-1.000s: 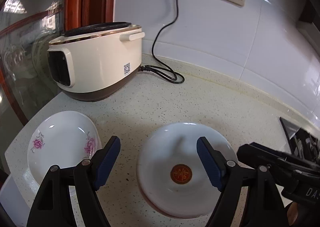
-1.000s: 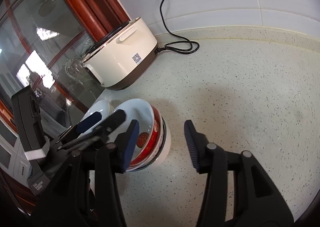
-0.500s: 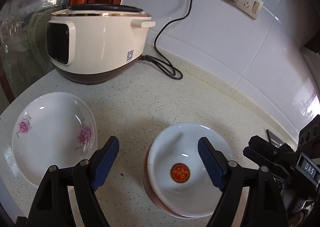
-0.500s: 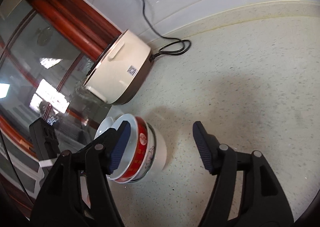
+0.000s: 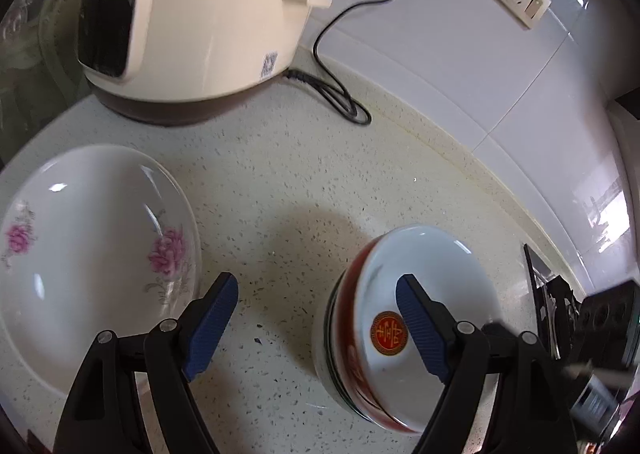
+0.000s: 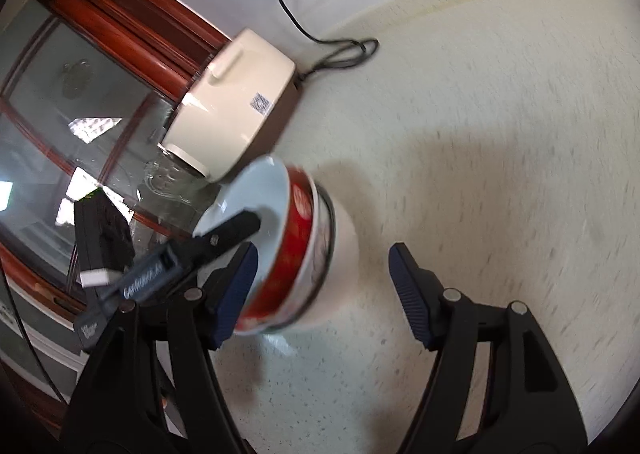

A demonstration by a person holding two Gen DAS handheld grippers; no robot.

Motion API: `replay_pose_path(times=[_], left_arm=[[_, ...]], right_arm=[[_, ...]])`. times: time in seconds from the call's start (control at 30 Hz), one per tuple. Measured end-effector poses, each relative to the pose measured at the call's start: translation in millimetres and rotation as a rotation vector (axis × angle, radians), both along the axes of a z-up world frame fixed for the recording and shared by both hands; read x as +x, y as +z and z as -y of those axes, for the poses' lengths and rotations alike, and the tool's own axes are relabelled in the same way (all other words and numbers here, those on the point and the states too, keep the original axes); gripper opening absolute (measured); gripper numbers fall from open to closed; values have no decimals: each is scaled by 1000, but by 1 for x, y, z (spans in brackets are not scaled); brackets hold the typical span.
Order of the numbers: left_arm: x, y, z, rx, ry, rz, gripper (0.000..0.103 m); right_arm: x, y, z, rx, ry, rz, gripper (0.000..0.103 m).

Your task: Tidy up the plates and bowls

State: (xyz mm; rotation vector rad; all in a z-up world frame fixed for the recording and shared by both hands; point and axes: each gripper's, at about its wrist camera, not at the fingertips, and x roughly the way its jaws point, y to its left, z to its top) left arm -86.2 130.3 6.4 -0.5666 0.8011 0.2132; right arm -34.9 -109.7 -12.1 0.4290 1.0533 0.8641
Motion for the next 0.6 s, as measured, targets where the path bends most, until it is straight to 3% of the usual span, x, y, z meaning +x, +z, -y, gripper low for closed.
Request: replay_pose_path(times=[0.17,0.47,0.6], left_arm=[[13,-4,3,-9,-18,-10,82],[36,-1,6,-68,-109,-56,87],[45,0,13,-38,-168,-105,87]], right_arm=[[-11,-4,-5,-18,-55,-51,78],[-23,-18,-14,42,-159,-128,82],[-22,-20,-15,60,-194,-144,82]])
